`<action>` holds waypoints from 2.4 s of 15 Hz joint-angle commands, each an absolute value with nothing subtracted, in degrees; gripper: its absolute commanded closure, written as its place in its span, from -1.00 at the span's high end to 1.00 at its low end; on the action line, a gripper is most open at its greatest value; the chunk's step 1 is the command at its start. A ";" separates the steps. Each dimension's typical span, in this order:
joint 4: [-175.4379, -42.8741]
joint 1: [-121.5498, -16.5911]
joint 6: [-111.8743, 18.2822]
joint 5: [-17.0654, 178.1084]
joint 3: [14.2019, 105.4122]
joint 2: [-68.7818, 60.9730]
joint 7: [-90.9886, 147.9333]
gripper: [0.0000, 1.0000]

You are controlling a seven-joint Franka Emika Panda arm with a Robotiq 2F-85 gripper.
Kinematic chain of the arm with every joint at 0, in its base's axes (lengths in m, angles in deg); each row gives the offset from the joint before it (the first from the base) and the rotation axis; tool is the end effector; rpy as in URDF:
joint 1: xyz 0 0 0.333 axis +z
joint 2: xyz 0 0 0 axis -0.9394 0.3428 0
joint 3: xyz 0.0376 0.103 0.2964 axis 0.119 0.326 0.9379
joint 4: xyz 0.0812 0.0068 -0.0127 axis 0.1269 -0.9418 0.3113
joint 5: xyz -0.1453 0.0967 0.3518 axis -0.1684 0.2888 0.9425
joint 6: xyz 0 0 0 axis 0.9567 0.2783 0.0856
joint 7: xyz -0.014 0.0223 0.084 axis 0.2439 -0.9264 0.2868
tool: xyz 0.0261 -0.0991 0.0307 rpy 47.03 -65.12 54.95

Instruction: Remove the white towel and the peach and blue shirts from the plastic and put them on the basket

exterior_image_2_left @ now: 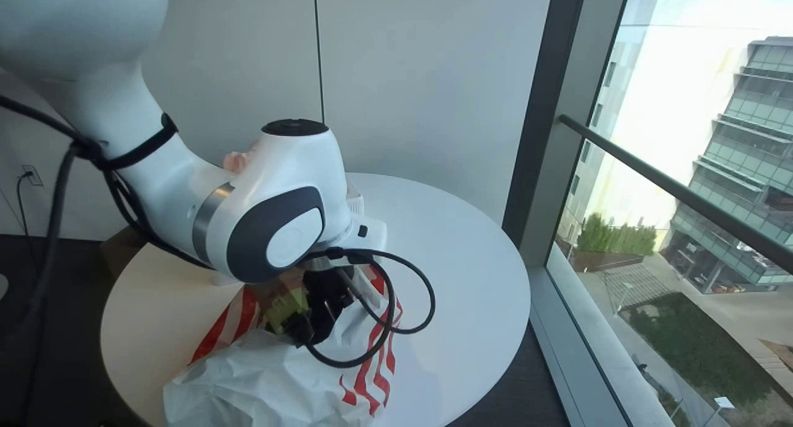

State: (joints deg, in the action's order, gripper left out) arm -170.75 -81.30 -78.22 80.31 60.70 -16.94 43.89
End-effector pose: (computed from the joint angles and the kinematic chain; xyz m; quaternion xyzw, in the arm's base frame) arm 0.4145 -0.1034 0.2280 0.9599 -0.2700 0.0751 0.0064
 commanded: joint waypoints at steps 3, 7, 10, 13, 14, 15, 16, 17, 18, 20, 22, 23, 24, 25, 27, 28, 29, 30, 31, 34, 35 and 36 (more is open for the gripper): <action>-164.88 -77.19 -78.22 85.26 60.04 -9.34 36.59 1.00; -162.44 -74.05 -78.23 82.24 57.43 -5.13 38.42 1.00; -161.19 -72.20 -78.05 81.06 55.23 -3.45 38.47 0.50; -160.80 -71.51 -78.08 81.67 54.61 -3.08 38.25 0.17; -160.79 -71.43 -78.07 81.84 54.57 -3.07 38.13 -0.03; -160.80 -71.39 -78.13 81.98 54.56 -3.11 38.06 -0.15; -160.81 -71.40 -78.10 82.16 54.61 -3.16 38.03 -0.33; -160.86 -71.58 -78.07 82.44 54.82 -3.22 37.79 -0.46; -160.96 -71.52 -78.24 82.42 54.72 -3.30 37.94 -0.59; -161.38 -71.35 -78.10 82.34 54.50 -3.91 38.28 -0.79; -162.41 -70.84 -78.26 82.00 53.83 -5.54 39.19 -0.86; -162.94 -70.21 -78.05 81.37 52.99 -6.63 40.10 -0.82; -163.57 -69.44 -77.97 80.68 51.98 -7.86 41.30 -0.79; -164.53 -68.27 -77.95 79.48 50.50 -9.63 42.95 -0.78; -165.80 -65.63 -77.64 75.60 47.23 -12.40 47.47 -0.78; -166.30 -64.22 -77.59 72.39 45.37 -13.88 50.65 -0.78; -166.76 -63.10 -77.38 68.62 43.80 -15.47 54.18 -0.78; -167.08 -62.58 -76.27 64.82 42.92 -17.13 57.58 -0.78; -167.47 -62.94 -73.76 62.26 43.49 -19.26 59.91 -0.78; -169.22 -66.62 -62.72 66.35 50.59 -26.42 58.38 -0.77; -169.37 -67.11 -57.96 70.06 52.75 -28.47 55.99 -0.77; -169.08 -67.65 -53.85 71.97 54.47 -30.35 56.14 -0.77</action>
State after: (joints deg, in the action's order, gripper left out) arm -167.28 -65.36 -63.77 66.51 49.10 -22.24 58.17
